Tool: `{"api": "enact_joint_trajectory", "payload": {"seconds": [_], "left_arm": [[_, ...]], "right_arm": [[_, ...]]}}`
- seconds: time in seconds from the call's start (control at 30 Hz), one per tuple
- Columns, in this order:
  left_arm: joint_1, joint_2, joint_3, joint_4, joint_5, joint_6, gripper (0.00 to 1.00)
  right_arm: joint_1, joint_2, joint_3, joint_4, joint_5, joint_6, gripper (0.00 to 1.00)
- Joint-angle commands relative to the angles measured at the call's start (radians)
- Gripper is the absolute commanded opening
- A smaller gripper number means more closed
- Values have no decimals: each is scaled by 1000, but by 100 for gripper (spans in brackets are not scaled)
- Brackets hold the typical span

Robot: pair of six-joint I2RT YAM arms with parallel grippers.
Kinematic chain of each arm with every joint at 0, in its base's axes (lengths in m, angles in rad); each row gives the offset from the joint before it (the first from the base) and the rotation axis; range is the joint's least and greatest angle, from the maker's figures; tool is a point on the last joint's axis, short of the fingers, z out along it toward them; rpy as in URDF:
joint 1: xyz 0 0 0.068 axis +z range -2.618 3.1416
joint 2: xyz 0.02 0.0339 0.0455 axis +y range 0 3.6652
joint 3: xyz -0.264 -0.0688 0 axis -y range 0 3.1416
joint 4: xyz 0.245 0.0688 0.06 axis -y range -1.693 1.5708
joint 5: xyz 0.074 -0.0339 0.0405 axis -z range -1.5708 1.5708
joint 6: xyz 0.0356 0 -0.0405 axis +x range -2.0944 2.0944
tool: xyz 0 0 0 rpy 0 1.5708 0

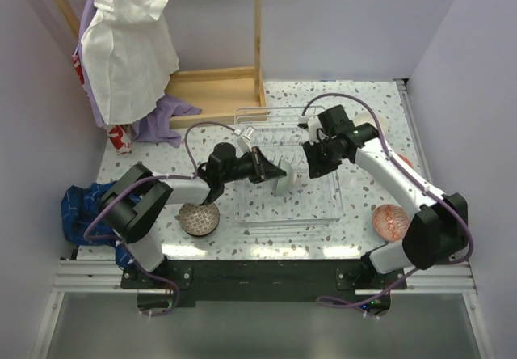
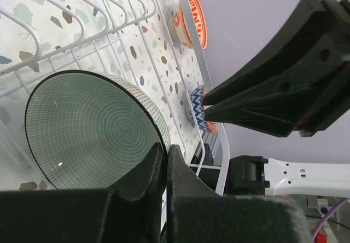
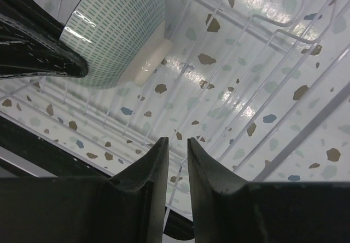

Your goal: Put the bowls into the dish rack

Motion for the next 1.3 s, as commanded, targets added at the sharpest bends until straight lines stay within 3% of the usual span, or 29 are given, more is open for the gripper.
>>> {"api": "enact_joint_trajectory", "payload": {"seconds": [0.0,0.1,0.37,0.57,0.73,0.9,1.17,1.27], "left_arm": [[10,-33,3,-51,17,62,11],[16,-49,2,-74,42,99,26],[22,-143,-3,-151,53,209,44],[31,-224,78,-366,66,358,55],[109,-318,124,-545,92,458,56],[180,-439,173,-830,79,605,56],[194,-643,235,-1210,-68,1030,58],[194,-703,223,-1346,-50,1232,59]], "right_arm": [[21,69,19,70,-44,-53,23],[35,100,28,109,-58,-53,22],[105,173,48,160,-77,-42,22],[133,187,52,192,-85,-19,22],[167,181,63,201,-104,-8,22],[208,190,63,219,-113,-5,22],[228,163,152,126,-91,-40,22],[228,86,164,72,-61,-77,22]]}}
